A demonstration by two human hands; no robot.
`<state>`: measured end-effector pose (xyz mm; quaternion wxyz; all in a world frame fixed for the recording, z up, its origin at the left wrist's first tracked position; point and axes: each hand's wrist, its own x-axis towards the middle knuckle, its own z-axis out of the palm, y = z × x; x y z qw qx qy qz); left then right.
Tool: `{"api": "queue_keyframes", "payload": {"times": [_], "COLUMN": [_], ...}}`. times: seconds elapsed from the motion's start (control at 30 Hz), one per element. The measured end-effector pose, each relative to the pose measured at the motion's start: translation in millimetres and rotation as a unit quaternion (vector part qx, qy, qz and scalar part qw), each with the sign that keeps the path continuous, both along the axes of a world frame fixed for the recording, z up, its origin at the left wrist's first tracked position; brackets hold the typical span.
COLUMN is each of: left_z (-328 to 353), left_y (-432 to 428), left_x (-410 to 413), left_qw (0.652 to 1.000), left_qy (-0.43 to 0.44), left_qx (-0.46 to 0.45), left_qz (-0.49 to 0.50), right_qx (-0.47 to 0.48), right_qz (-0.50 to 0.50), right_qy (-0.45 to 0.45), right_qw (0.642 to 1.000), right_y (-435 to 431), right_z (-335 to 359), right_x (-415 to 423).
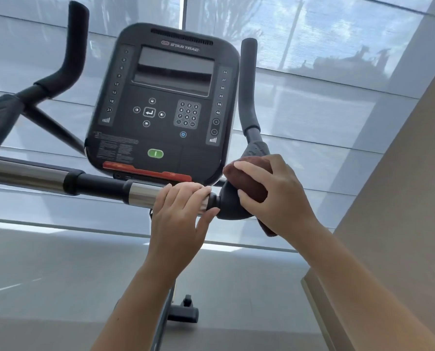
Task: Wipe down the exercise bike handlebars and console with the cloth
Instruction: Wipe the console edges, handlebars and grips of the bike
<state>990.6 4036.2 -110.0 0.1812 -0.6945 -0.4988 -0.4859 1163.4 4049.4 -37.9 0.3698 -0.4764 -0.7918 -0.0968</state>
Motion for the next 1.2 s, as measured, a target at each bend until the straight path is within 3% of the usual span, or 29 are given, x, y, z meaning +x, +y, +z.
{"api": "queue_keyframes", "payload": {"times": [0.23,0.37,0.53,0.8,0.9,1.0,1.1,1.2], "left_z": [0.1,-0.5,-0.2,-1.0,1.3,5.4,8.5,9.6], "left_y": [-0.6,-0.3,-0.2,-0.5,-1.6,-2.1,-2.6,0.0], "left_x": [-3.9,-6.1,-5.0,-4.1,-3.7,-3.6,-3.6,-4.5], "left_qw": [1.0,0.999,0.999,1.0,1.0,1.0,1.0,1.0], "left_qy": [0.001,0.001,-0.002,-0.004,-0.002,0.01,0.02,0.021], "left_qx": [-0.01,-0.009,-0.008,-0.013,-0.012,-0.017,-0.013,-0.003], "left_qz": [-0.018,-0.031,-0.032,-0.028,-0.023,-0.012,-0.008,-0.011], "right_qx": [-0.008,-0.041,-0.044,0.004,-0.02,-0.011,-0.064,-0.069], "right_qz": [0.084,0.078,0.016,0.104,0.134,0.071,0.019,0.03], "right_qy": [-0.005,0.066,-0.017,-0.064,-0.01,0.075,0.052,0.045], "right_qw": [0.996,0.994,0.999,0.993,0.991,0.995,0.996,0.996], "right_y": [-34.2,-14.9,1.7,-44.8,-31.3,8.6,29.6,12.6], "right_z": [-12.1,19.1,14.4,-13.8,5.4,30.9,29.9,15.6], "right_x": [19.9,17.8,-6.0,15.8,26.6,27.8,21.3,24.2]}}
